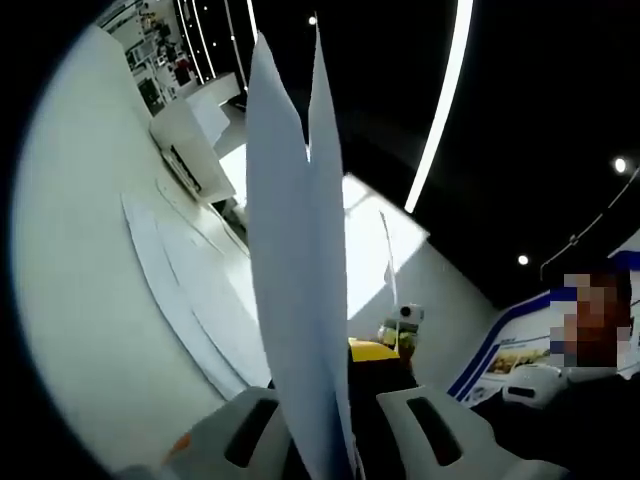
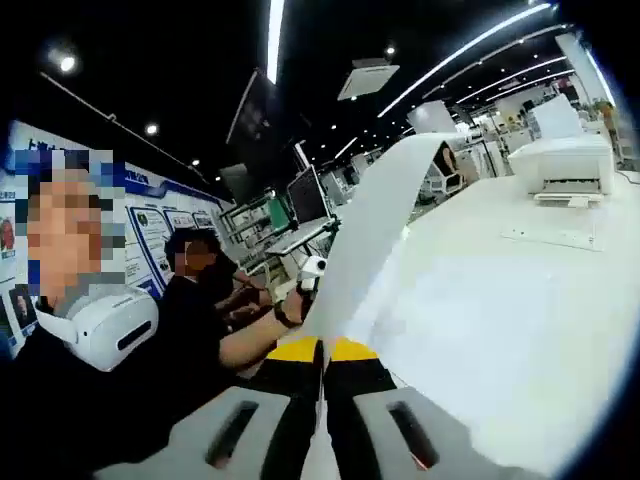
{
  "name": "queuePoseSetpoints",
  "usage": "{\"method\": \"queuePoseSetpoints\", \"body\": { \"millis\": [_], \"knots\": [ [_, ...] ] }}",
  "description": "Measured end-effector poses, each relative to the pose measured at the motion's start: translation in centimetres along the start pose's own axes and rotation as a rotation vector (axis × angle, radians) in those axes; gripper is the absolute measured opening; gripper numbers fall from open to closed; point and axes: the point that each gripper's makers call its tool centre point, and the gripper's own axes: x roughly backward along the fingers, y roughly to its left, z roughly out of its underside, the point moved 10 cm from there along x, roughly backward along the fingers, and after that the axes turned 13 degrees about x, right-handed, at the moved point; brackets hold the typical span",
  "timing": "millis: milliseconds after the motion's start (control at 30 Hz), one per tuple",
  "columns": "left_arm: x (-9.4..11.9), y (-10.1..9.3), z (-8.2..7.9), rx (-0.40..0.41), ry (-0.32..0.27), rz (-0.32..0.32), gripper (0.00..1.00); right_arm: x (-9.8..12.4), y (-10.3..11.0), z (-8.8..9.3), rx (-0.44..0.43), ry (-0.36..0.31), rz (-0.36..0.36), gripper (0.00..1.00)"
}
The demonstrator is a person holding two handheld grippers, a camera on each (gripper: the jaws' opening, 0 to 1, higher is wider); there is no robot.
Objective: Organize the stack of printing papers by aligning and flattening the scattered papers on the table
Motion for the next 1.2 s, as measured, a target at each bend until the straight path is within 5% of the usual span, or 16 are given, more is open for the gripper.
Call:
{"method": "queuePoseSetpoints", "body": {
  "millis": [567, 867, 1200],
  "knots": [
    [0.0, 0.1, -0.1, 0.005, 0.0, 0.004, 0.06, -0.9, -0.3, 0.5, 0.018, 0.069, 0.036, 0.0],
    [-0.1, 0.0, 0.1, 0.003, 0.001, 0.003, 0.06, -1.5, 0.6, -0.9, 0.096, 0.024, -0.009, 0.0],
    [0.0, 0.1, 0.0, 0.003, 0.002, 0.005, 0.06, -2.7, -2.1, 0.0, -0.002, 0.074, 0.073, 0.0]
  ]
}}
